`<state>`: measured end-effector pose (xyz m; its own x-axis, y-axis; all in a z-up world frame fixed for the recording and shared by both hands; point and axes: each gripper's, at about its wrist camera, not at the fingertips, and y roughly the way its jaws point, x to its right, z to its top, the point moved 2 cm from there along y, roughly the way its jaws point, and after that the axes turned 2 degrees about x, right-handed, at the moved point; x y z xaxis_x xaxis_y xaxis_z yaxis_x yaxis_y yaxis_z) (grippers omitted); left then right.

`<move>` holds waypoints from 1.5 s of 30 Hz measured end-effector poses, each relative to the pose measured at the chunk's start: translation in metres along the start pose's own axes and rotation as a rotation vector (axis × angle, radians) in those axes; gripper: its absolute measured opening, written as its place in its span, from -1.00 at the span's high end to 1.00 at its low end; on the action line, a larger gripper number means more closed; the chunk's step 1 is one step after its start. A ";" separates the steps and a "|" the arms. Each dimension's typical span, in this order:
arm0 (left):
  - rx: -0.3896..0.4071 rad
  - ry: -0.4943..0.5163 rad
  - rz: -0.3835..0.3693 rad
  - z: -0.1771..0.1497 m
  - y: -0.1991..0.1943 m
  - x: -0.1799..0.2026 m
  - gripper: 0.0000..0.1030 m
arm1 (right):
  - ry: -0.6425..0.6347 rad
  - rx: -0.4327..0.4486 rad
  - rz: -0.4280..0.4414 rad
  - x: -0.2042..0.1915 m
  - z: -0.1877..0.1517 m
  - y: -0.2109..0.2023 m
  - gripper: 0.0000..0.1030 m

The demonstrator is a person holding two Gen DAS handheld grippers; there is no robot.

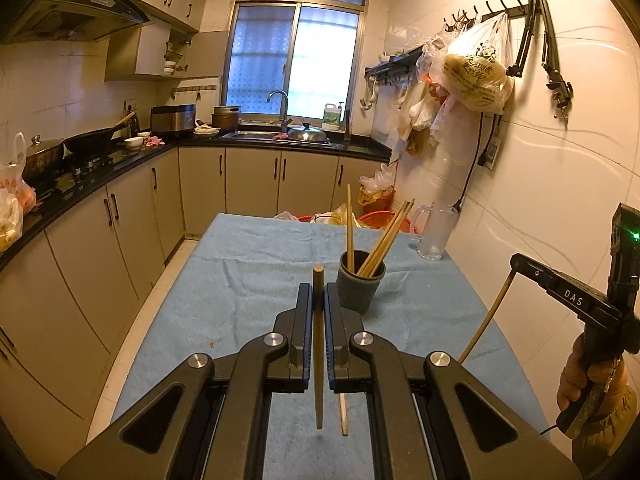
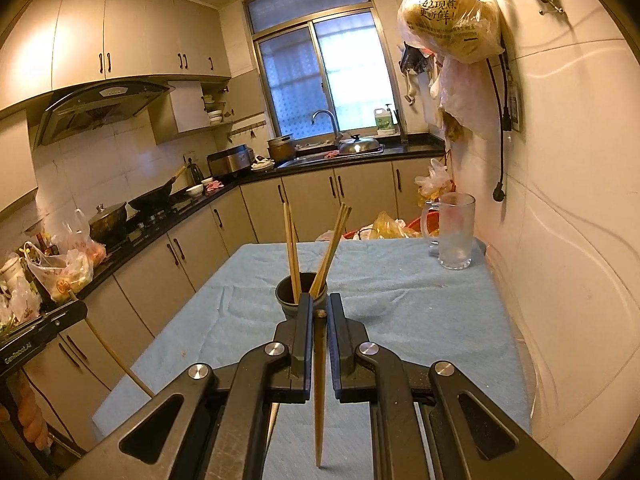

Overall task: Organize utensils
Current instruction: 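Raise both held chopsticks upright and carry them above the black cup, then lower the chopsticks into the black cup and open both grippers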

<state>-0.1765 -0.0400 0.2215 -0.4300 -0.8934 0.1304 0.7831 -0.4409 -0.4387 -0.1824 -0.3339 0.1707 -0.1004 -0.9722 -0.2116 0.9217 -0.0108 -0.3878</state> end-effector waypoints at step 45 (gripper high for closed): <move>-0.084 0.020 -0.034 0.094 0.236 0.051 0.90 | 0.146 0.023 0.006 0.022 0.089 0.190 0.85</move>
<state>0.0284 -0.1976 0.2085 -0.4653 -0.8757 0.1293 0.7278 -0.4616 -0.5071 0.0242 -0.3781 0.1720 -0.1466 -0.9279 -0.3429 0.9308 -0.0120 -0.3654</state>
